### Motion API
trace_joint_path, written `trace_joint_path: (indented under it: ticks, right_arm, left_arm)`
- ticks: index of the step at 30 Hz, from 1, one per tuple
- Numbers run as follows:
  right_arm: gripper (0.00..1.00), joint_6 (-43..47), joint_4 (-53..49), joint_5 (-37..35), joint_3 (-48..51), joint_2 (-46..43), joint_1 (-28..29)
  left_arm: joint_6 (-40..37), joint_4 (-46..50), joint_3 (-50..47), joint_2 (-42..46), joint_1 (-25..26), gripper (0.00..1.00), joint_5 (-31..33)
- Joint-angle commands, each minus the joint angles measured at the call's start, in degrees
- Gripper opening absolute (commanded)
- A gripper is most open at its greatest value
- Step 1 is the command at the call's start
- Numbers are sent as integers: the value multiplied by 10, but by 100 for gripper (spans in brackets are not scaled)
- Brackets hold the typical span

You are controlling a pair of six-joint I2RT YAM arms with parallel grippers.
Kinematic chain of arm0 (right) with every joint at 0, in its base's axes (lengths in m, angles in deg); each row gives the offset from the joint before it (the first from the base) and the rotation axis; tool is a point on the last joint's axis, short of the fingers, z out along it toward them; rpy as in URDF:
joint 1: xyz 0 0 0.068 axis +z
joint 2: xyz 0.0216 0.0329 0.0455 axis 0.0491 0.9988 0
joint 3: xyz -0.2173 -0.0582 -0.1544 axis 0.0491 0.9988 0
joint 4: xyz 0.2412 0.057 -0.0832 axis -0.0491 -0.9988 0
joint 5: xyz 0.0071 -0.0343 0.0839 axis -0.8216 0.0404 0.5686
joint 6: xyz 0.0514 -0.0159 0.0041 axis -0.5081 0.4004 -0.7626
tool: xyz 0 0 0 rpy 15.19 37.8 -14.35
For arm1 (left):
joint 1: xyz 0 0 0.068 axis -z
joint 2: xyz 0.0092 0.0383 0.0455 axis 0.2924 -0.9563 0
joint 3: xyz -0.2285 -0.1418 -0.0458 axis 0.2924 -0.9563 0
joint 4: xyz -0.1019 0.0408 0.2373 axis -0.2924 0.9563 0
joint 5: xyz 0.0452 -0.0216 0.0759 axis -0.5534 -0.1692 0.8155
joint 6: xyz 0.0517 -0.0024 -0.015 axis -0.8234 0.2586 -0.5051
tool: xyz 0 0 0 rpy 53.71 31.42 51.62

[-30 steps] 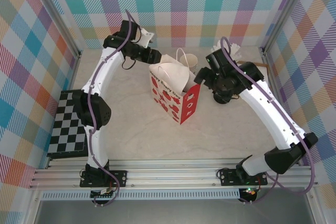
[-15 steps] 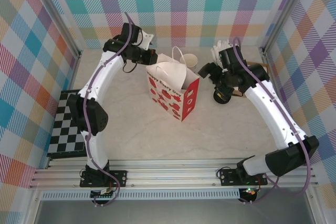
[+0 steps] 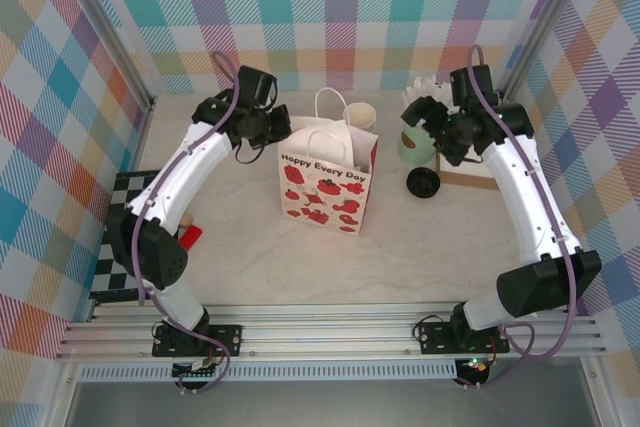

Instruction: Pack the takeout coffee

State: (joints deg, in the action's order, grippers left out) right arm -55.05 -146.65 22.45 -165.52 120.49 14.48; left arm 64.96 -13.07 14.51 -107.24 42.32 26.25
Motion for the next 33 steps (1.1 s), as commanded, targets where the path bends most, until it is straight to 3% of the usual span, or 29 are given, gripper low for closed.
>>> trace_joint_path:
  ticks: [1,4,9,21,22,26,30,33]
  right_arm:
    - [100,92,22,-35,15,-9,-19]
    - [100,123,40,-48,39,-16,-33]
    - [100,163,37,-52,40,-11,-43]
    - [100,186,59,-69,72,-46,-54]
    - [100,186,61,-68,76,-50,-54]
    - [100,197,71,-70,98,-70,-54]
    - [100,222,134,-89,169,-124,-55]
    - [100,280,223,-89,266,-177,-55]
  left_arm:
    - [88,-32,-61,65,27,0,52]
    - [125,-70,-118,106,44,1,83]
    - [152,-53,-140,136,75,10,131]
    - [201,-42,-206,214,100,12,157]
    - [201,-40,-211,221,100,16,164]
    - [174,-19,-202,247,100,50,186]
    - [114,9,-180,283,90,69,230]
    - [54,39,-146,300,53,85,266]
